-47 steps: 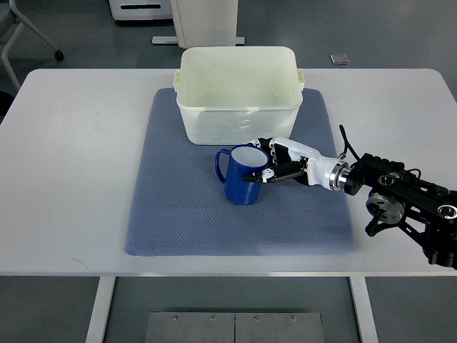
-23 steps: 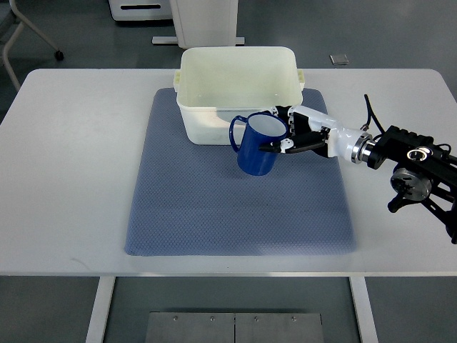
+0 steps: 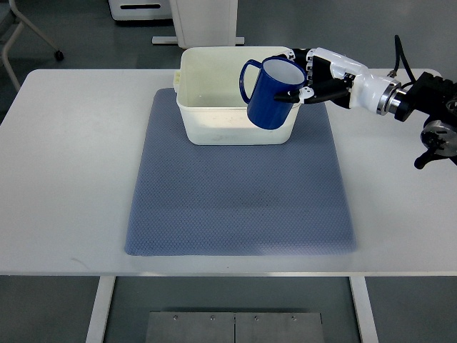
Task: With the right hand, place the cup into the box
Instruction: 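Lift the blue mug with the right hand above the tub, then lower the blue mug into the tub and open the right hand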
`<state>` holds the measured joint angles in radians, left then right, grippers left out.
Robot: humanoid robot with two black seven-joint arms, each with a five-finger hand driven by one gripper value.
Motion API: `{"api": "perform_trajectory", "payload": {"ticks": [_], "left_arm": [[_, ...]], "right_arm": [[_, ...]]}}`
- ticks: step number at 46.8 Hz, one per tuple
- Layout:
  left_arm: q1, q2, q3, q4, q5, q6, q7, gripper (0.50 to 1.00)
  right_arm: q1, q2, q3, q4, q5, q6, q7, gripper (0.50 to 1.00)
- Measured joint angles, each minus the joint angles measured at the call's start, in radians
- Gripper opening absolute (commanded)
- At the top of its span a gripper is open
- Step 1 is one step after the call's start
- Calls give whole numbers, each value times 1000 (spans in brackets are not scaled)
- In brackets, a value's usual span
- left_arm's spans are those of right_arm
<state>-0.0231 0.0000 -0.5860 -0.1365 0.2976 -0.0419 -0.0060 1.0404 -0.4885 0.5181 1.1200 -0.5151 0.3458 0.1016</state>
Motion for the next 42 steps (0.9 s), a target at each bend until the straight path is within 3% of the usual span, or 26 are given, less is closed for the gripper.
{"api": "perform_trajectory", "payload": {"ticks": [11,23,42], "left_arm": [[0,0,0,0,0,0,0,1000],[0,0,0,0,0,1,1,1000],[0,0,0,0,0,1,0,1000]], "right_arm": [[110,58,-20,-100,31,-20,-23,500],[194,204,-77,-262,64,-128,-43,500],[198,370,-127,-476,64,-224,-45,500]]}}
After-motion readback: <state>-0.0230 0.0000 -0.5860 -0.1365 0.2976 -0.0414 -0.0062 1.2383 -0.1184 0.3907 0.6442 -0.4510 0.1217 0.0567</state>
